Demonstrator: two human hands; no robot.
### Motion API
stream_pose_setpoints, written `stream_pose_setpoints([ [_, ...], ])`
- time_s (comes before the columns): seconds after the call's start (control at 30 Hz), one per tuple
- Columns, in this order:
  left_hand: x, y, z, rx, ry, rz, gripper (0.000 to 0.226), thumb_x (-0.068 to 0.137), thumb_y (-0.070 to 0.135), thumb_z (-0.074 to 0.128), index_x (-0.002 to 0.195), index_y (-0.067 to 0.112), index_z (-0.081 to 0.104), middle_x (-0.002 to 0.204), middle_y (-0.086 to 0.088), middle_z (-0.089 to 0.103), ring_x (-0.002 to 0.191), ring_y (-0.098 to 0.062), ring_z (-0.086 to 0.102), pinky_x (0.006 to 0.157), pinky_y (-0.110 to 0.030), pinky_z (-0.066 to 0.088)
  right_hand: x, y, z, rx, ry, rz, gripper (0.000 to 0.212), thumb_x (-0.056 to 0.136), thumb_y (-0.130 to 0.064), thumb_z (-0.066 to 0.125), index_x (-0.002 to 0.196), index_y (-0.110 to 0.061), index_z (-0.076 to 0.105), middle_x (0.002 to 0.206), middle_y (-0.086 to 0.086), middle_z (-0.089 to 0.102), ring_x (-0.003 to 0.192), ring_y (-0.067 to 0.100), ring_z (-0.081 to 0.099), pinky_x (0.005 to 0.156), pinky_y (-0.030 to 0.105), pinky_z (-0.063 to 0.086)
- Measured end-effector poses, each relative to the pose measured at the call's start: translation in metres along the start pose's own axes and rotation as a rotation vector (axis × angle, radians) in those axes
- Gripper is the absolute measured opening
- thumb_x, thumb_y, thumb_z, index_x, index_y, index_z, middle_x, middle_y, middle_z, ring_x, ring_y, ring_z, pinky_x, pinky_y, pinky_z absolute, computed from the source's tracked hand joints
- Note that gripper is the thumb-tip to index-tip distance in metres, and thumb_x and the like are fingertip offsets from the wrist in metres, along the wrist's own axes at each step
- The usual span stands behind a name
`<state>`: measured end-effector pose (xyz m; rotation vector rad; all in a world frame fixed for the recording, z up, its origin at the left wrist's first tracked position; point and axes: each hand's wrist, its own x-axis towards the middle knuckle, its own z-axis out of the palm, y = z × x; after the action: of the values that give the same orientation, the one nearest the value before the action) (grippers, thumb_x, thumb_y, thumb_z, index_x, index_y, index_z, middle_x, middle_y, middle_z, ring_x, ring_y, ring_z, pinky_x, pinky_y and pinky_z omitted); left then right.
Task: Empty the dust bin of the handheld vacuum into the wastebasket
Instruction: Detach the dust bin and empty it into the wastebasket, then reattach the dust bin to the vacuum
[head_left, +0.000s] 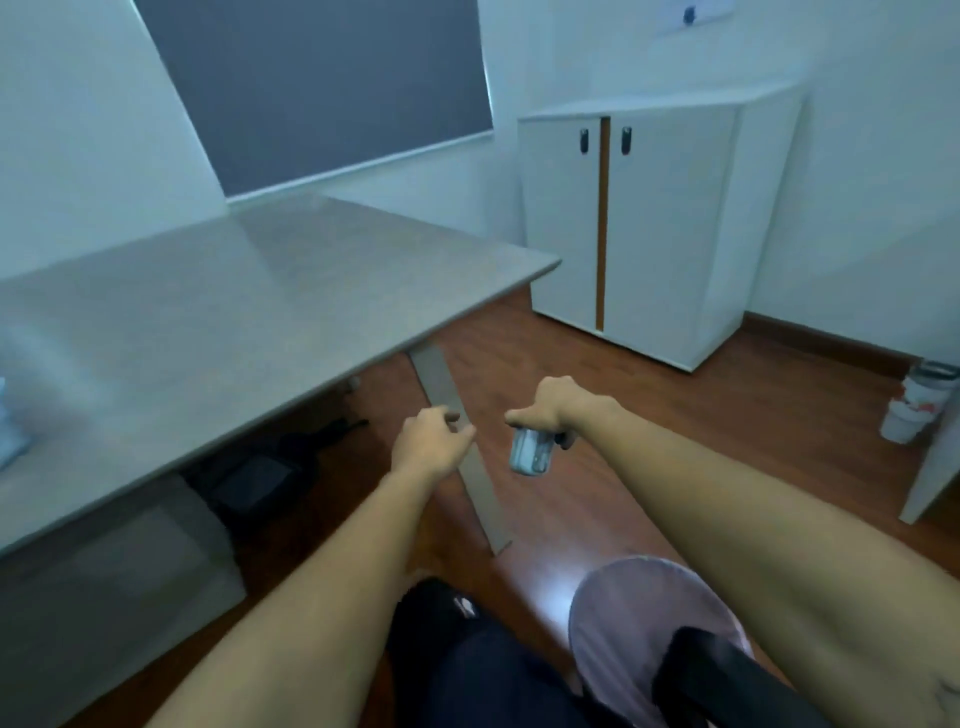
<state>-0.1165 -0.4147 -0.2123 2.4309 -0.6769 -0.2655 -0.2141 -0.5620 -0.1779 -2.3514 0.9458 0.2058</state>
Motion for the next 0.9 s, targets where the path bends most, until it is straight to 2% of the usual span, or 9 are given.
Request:
stream_pose_setpoints([
  [0.07,-0.004,-0.001,-0.047,0.0,0.069,0.037,0.044,0.084,0.041,0.064,0.122,0.018,0.067,0.117,-0.003,0.072,0.115,-0.025,0.062,0.097,-0.035,0.05,-0.012,-0.041,-0.015,-0.011,0.041,-0.07,0.055,0.083,-0.056,0.061,0.07,-0.003,0.058,0.075,0.016,0.063,0.07,0.036,0.074,0.068,0.042,0.063],
  [0.2,-0.009,-0.015,-0.136,-0.009,0.183,0.042,0.041,0.085,0.039,0.065,0.12,0.017,0.068,0.116,-0.007,0.072,0.111,-0.028,0.064,0.093,-0.034,0.05,-0.029,-0.118,-0.037,-0.033,0.079,-0.229,0.057,0.085,-0.055,0.058,0.082,0.002,0.065,0.079,0.019,0.068,0.067,0.035,0.071,0.061,0.037,0.061],
  [0.37,-0.031,-0.051,-0.233,-0.03,0.339,-0.026,0.043,0.083,0.039,0.062,0.12,0.018,0.067,0.113,-0.005,0.071,0.097,-0.032,0.068,0.088,-0.043,0.056,-0.043,-0.214,-0.035,-0.008,0.079,-0.393,0.059,0.088,-0.055,0.056,0.096,0.003,0.064,0.098,0.023,0.071,0.077,0.035,0.071,0.074,0.04,0.06],
  [0.43,-0.043,-0.069,-0.263,-0.021,0.392,-0.066,0.043,0.083,0.038,0.062,0.121,0.017,0.066,0.114,-0.005,0.07,0.094,-0.034,0.069,0.088,-0.043,0.056,-0.05,-0.249,-0.03,-0.025,0.075,-0.454,0.058,0.089,-0.054,0.054,0.087,0.003,0.062,0.088,0.022,0.07,0.065,0.032,0.069,0.071,0.039,0.061],
  [0.53,-0.056,-0.101,-0.301,-0.021,0.463,-0.148,0.041,0.082,0.038,0.064,0.118,0.018,0.067,0.112,-0.003,0.071,0.093,-0.033,0.069,0.088,-0.042,0.056,-0.059,-0.294,-0.017,-0.05,0.074,-0.521,0.054,0.089,-0.053,0.053,0.066,-0.004,0.056,0.064,0.015,0.065,0.047,0.024,0.061,0.055,0.028,0.053],
  [0.6,-0.064,-0.125,-0.32,-0.04,0.502,-0.197,0.04,0.082,0.037,0.064,0.117,0.018,0.068,0.111,-0.003,0.072,0.097,-0.032,0.068,0.088,-0.041,0.056,-0.062,-0.321,-0.005,-0.085,0.063,-0.555,0.054,0.086,-0.053,0.053,0.062,-0.006,0.057,0.049,0.01,0.061,0.041,0.021,0.059,0.048,0.023,0.047],
  [0.63,-0.067,-0.136,-0.329,-0.048,0.521,-0.223,0.041,0.081,0.038,0.064,0.116,0.018,0.068,0.11,-0.003,0.072,0.1,-0.031,0.067,0.09,-0.039,0.055,-0.062,-0.333,0.001,-0.082,0.056,-0.573,0.053,0.085,-0.053,0.055,0.062,-0.005,0.058,0.048,0.01,0.062,0.04,0.021,0.059,0.048,0.023,0.047],
  [0.77,-0.079,-0.177,-0.354,-0.035,0.58,-0.324,0.046,0.082,0.039,0.064,0.123,0.019,0.064,0.12,-0.002,0.069,0.11,-0.027,0.063,0.091,-0.032,0.047,-0.061,-0.378,0.028,-0.027,0.009,-0.642,0.048,0.08,-0.048,0.06,0.064,-0.003,0.059,0.066,0.016,0.065,0.045,0.028,0.059,0.054,0.028,0.052],
  [0.9,-0.081,-0.21,-0.367,-0.069,0.638,-0.388,0.065,0.079,0.041,0.069,0.136,0.015,0.055,0.132,-0.007,0.064,0.12,-0.027,0.059,0.096,-0.034,0.045,-0.054,-0.41,0.051,-0.016,-0.016,-0.664,0.048,0.077,-0.051,0.059,0.069,-0.004,0.062,0.06,0.011,0.061,0.045,0.025,0.058,0.056,0.028,0.048],
])
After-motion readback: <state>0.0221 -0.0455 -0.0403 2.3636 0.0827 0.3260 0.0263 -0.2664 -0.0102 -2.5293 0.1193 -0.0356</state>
